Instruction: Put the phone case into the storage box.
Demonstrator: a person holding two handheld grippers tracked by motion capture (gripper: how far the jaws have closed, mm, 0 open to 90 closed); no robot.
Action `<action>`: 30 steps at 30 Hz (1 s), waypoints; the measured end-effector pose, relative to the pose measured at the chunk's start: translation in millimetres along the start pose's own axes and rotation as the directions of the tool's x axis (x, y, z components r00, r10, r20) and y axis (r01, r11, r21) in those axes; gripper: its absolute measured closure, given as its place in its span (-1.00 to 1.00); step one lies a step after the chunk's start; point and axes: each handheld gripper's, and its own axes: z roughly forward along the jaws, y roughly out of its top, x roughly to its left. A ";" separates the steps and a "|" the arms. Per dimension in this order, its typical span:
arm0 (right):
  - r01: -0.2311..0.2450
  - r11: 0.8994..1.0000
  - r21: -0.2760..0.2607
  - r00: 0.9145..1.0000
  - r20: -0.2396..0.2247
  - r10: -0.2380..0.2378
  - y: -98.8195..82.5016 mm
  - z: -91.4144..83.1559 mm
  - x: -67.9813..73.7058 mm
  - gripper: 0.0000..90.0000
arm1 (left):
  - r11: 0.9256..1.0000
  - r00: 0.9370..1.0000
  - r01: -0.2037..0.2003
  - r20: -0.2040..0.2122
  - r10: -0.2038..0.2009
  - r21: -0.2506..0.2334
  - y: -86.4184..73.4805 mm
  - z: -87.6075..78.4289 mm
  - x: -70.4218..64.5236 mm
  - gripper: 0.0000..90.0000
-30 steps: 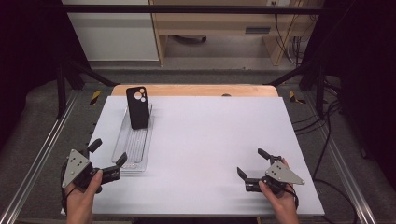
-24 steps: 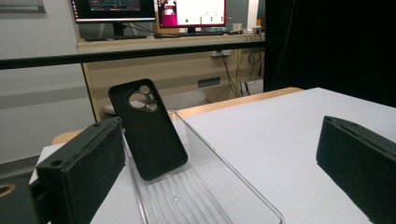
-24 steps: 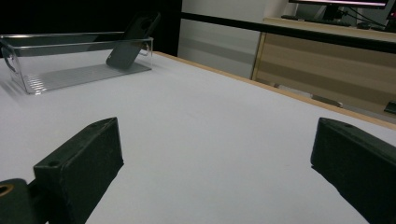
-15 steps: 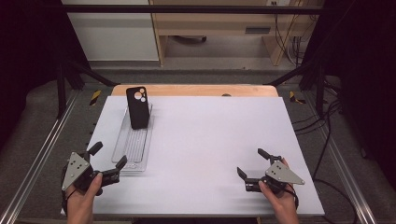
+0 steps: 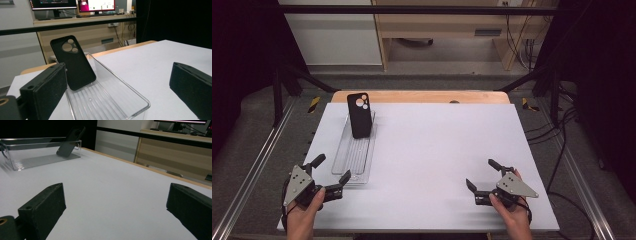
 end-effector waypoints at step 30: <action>0.033 0.999 -0.028 0.996 0.085 -0.030 -3.6 -5.5 -15.8 -0.96 | 0.999 0.998 0.046 -0.051 -0.045 0.012 -25.0 -1.5 3.8 -0.98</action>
